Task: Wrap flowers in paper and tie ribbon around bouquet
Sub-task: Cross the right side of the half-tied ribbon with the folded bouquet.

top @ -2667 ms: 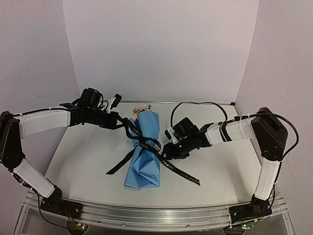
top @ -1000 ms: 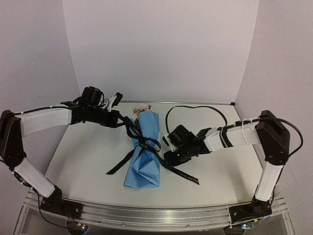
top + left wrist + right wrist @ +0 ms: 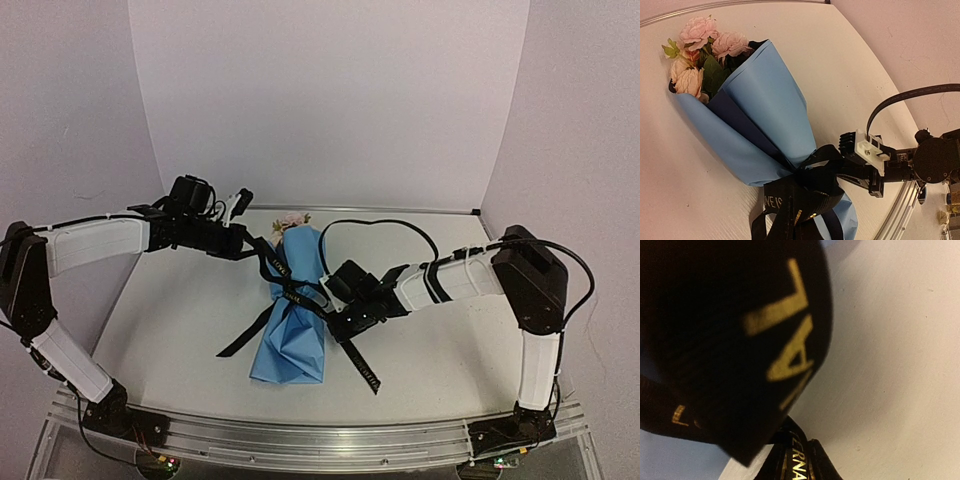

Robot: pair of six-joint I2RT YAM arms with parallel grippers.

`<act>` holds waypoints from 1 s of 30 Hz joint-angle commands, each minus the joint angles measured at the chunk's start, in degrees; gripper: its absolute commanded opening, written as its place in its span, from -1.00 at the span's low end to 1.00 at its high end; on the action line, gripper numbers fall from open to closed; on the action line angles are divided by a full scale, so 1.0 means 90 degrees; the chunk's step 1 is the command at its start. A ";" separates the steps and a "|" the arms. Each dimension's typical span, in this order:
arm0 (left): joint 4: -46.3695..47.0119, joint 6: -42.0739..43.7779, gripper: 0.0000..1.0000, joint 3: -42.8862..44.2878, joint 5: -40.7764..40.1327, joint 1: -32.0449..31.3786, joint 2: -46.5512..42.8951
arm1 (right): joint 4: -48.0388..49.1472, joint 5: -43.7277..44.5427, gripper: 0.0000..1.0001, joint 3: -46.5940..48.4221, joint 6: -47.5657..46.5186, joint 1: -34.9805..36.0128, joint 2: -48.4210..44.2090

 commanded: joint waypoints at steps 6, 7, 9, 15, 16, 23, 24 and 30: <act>0.0014 0.0104 -0.99 0.0264 0.0099 0.0027 -0.0061 | 0.0181 0.0254 -1.00 -0.0286 0.0294 0.0046 -0.1077; 0.0021 0.0105 -1.00 0.0260 0.0102 0.0028 -0.0069 | 0.0181 0.0197 -1.00 -0.0340 0.0331 0.0046 -0.1167; 0.0029 0.0104 -1.00 0.0254 0.0095 0.0028 -0.0087 | 0.0195 0.0042 -1.00 -0.0485 0.0398 0.0052 -0.1427; 0.0034 0.0123 -1.00 0.0243 0.0164 0.0028 -0.0123 | 0.0200 -0.1129 -1.00 -0.0449 0.0764 0.0067 -0.1688; 0.0034 0.0132 -1.00 0.0232 0.0194 0.0028 -0.0130 | 0.0200 -0.1274 -1.00 -0.0367 0.0900 0.0066 -0.1681; 0.0053 0.0124 -1.00 0.0186 0.0270 0.0023 -0.0205 | -0.0104 -0.1411 -1.00 0.0516 0.2197 0.0060 -0.1448; 0.0053 0.0126 -1.00 0.0186 0.0280 0.0025 -0.0209 | -0.0224 -0.1388 -1.00 0.0718 0.2372 0.0057 -0.1370; 0.0098 0.0132 -1.00 0.0183 0.0318 0.0026 -0.0240 | -0.1353 -0.1395 -1.00 0.2013 0.3087 0.0047 -0.0524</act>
